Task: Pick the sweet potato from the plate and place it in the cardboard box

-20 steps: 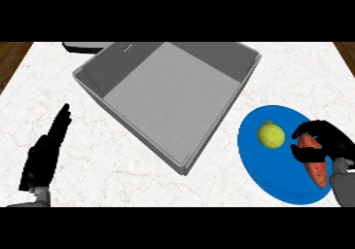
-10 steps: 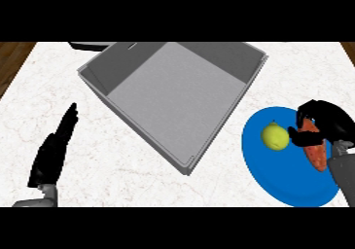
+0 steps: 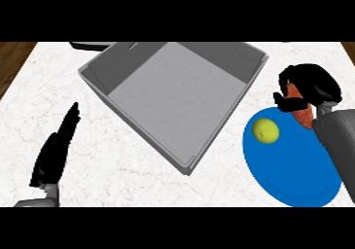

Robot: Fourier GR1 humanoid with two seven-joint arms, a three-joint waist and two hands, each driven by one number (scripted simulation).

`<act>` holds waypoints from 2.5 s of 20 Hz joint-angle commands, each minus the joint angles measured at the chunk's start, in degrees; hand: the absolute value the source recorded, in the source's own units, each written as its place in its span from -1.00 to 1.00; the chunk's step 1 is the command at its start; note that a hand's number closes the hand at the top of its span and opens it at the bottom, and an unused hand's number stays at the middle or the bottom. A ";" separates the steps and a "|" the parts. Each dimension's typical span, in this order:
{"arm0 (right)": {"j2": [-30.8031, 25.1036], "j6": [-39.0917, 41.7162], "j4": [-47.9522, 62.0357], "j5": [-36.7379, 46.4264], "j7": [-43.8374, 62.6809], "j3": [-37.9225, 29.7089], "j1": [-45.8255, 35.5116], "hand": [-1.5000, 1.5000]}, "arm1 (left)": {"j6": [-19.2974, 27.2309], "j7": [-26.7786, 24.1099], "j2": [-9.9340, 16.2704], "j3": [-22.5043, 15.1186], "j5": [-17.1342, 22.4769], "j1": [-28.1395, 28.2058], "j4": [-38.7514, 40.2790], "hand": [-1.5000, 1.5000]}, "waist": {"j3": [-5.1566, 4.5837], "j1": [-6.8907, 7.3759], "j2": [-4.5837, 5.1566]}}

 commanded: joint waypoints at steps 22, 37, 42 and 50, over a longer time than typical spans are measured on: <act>17.89 3.37 5.51 -15.84 -3.09 -8.13 -27.44 1.00 | -2.38 0.85 1.47 3.44 2.37 -0.40 -0.43 0.00 | -0.07 -0.27 -0.07; 27.17 -6.47 33.40 -12.66 -0.40 -4.70 -41.22 1.00 | -2.00 0.56 -0.58 -0.26 -0.61 0.35 -1.99 0.00 | -0.10 2.11 0.56; 27.23 -9.20 40.49 -16.04 0.34 -4.82 -41.47 -1.00 | -2.95 1.07 0.13 0.18 -0.17 -1.22 -1.37 0.00 | -0.10 3.02 0.85; 27.26 -13.46 44.38 -21.93 -4.13 -7.02 -43.01 -1.00 | -1.65 2.67 -0.94 0.09 -1.22 -7.04 1.75 0.00 | -0.08 3.50 1.22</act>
